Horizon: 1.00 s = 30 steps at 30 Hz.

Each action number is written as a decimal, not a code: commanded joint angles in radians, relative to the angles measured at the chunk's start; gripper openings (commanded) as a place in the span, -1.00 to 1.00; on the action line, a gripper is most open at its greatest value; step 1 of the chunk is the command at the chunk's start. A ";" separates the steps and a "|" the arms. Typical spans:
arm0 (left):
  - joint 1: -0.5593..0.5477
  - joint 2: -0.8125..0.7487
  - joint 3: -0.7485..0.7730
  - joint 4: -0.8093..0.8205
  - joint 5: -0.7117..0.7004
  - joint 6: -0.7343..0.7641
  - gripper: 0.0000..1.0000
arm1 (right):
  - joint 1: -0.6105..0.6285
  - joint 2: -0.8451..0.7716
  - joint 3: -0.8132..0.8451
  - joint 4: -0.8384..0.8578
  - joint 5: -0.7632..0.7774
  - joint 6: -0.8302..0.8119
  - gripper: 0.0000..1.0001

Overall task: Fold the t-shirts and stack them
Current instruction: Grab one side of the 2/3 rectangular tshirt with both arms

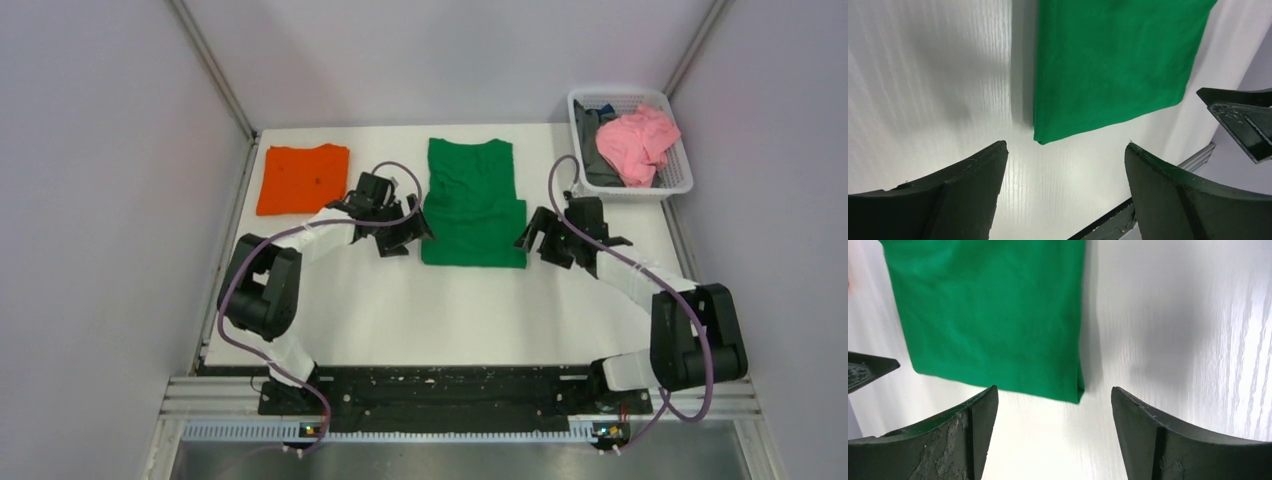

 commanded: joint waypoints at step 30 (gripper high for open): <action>-0.072 0.221 -0.005 0.079 0.003 -0.052 -1.00 | 0.023 0.149 -0.087 0.065 -0.069 0.013 -0.83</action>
